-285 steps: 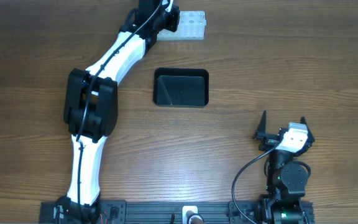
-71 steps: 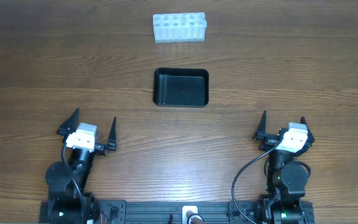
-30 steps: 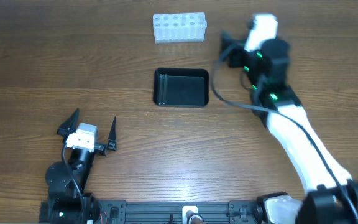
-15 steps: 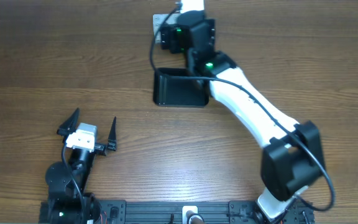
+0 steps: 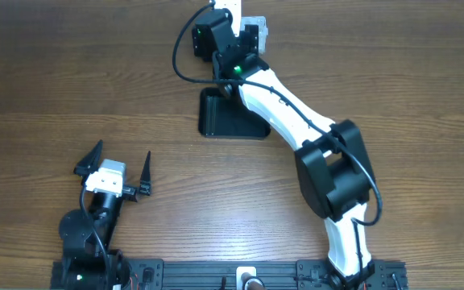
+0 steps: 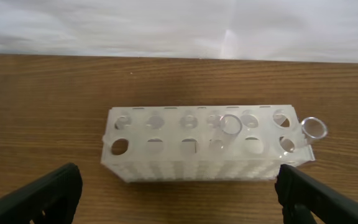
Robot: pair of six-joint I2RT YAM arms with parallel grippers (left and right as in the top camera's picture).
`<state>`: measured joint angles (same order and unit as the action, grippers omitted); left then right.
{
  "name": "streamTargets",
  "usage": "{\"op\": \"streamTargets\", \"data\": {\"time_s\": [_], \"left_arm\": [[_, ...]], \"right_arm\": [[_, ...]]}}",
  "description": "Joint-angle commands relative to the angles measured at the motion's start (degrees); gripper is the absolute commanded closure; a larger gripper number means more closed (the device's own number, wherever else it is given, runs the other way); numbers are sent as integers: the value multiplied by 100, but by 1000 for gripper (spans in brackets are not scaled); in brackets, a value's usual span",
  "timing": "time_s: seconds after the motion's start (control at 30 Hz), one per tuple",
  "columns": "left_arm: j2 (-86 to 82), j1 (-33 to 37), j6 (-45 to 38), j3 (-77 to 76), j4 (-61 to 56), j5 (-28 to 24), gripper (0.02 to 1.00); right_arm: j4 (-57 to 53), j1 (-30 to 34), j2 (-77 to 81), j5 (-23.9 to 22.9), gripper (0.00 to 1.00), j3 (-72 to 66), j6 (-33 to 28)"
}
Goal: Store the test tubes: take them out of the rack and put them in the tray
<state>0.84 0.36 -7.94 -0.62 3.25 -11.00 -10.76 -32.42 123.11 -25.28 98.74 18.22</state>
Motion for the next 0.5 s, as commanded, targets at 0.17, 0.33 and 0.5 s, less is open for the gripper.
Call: {"op": "streamTargets", "data": {"time_s": [0.17, 0.33, 0.5], "left_arm": [[-50, 28, -66, 28, 7, -74, 20], [-50, 28, -66, 28, 7, -74, 18], [-50, 28, -66, 28, 7, -74, 18]], "right_arm": [[162, 264, 269, -225, 9, 229, 149], [415, 350, 363, -214, 9, 229, 74], [605, 352, 428, -164, 9, 229, -55]]}}
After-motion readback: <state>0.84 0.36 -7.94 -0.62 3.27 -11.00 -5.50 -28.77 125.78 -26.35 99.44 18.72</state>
